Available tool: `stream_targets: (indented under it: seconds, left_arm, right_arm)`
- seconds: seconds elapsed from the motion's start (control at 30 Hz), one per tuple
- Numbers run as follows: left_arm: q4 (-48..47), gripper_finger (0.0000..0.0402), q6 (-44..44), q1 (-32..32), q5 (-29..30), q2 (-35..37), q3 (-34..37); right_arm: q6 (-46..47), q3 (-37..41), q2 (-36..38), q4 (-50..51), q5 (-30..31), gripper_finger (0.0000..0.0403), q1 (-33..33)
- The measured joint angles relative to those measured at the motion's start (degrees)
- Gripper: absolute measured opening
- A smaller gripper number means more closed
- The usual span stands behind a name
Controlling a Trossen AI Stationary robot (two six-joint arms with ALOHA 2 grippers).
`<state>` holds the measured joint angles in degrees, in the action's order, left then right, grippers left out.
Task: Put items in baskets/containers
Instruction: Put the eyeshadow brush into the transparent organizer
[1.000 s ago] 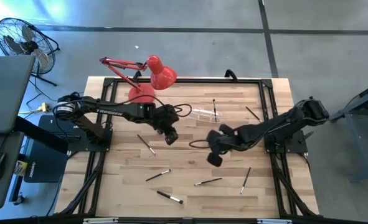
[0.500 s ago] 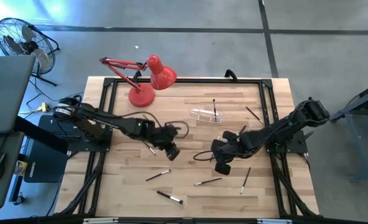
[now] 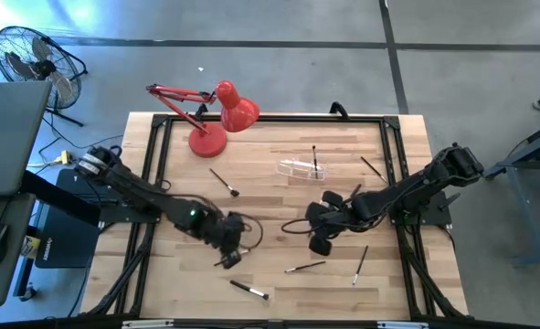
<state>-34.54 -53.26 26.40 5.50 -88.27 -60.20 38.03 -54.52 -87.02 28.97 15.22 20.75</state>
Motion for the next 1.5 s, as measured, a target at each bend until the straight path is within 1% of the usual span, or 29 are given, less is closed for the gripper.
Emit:
stream_targets:
  seconds: [0.07,0.27,0.4,0.67,0.77,0.9,1.03,1.13,1.27,1.3,1.43,1.5]
  left_arm:
    - [-2.1,0.0099,1.7,1.6,1.6,-0.5,0.0]
    - [-2.1,0.0099,4.1,5.5,5.6,-4.2,-0.2]
    - [-1.7,0.0099,3.4,6.4,5.8,-9.1,-0.7]
    - [-1.4,0.0099,2.1,6.2,7.0,-14.7,-4.6]
    - [-1.9,0.0099,0.2,6.2,7.3,-16.2,-4.7]
    - [-1.1,0.0099,-1.9,6.3,5.3,-18.3,-5.0]
    - [-1.4,0.0099,-3.7,6.3,5.2,-19.4,-5.0]
    - [-1.4,0.0083,-4.0,6.2,5.2,-20.0,-5.0]
    - [-1.2,0.0022,-3.8,6.2,5.3,-20.0,-5.0]
    - [-1.2,0.0015,-3.9,6.2,5.2,-20.0,-4.9]
    - [-1.1,0.0021,-4.0,6.2,5.2,-20.1,-4.9]
    - [-1.0,0.0014,-4.1,6.2,5.2,-20.1,-4.8]
  right_arm:
    - [0.6,0.0,0.0,-0.5,1.4,0.0004,0.0]
    - [0.5,0.0,0.0,-1.0,4.2,0.0005,-0.1]
    - [0.5,0.0,0.0,-1.2,4.6,0.0001,-0.1]
    - [-1.0,0.0,0.0,-0.9,4.6,0.0003,-0.1]
    - [-2.8,0.0,0.0,-0.9,4.5,0.0001,-0.1]
    - [-5.3,0.0,0.0,-0.9,4.4,0.0006,-0.1]
    - [-6.1,0.0,0.0,-1.0,4.4,0.0006,-0.1]
    - [-6.1,0.0,0.0,-1.0,4.4,0.0002,-0.1]
    - [-6.2,0.0,0.0,-1.0,4.4,0.0002,-0.1]
    - [-6.6,0.0,0.0,-1.0,4.4,0.0003,-0.1]
    - [-7.5,0.0,0.0,-1.0,4.4,0.0006,-0.1]
    - [-7.5,0.0,0.0,-1.0,5.2,0.0006,-0.1]
